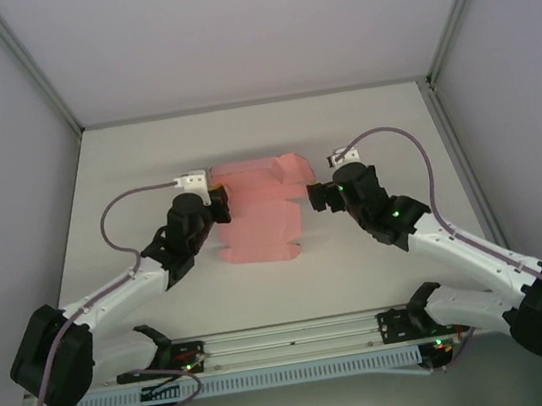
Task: Assemble paper box
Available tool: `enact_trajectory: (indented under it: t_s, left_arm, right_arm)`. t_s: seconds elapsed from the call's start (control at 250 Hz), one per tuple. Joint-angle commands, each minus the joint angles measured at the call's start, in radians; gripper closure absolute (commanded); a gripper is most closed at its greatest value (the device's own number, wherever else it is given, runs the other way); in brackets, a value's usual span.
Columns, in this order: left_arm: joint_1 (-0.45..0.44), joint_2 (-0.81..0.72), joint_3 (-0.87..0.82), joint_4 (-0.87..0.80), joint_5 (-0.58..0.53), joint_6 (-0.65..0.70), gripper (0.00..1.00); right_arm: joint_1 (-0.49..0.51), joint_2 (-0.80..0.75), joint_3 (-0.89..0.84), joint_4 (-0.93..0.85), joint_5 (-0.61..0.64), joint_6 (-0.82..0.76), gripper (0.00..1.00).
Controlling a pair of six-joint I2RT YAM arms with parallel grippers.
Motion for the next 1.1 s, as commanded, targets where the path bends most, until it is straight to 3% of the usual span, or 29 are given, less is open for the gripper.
enact_trajectory:
  t_s: [0.0,0.1,0.343,0.767,0.966,1.094]
  left_arm:
    - [0.005,-0.025,0.036,-0.023,-0.020,-0.001,1.00]
    - [0.005,-0.027,0.037,-0.023,-0.014,-0.002,1.00]
    - [0.005,0.004,0.044,-0.014,0.022,0.004,1.00]
    - [0.004,0.051,0.063,0.027,0.121,-0.050,1.00]
    - [0.004,0.057,0.067,0.028,0.136,-0.074,1.00]
    - [0.006,0.057,0.064,0.018,0.115,-0.073,1.00]
  right_arm:
    - [-0.009,0.040,-0.012,-0.012,0.039,0.012,0.00]
    - [-0.008,0.070,-0.004,0.009,0.041,0.000,0.00]
    - [-0.009,0.063,-0.044,0.255,-0.132,-0.062,0.00]
    - [-0.007,0.163,-0.030,0.401,-0.341,-0.078,0.00]
    - [0.009,0.214,-0.026,0.451,-0.260,-0.075,0.00]
    - [0.015,0.197,-0.006,0.367,-0.229,-0.062,0.00]
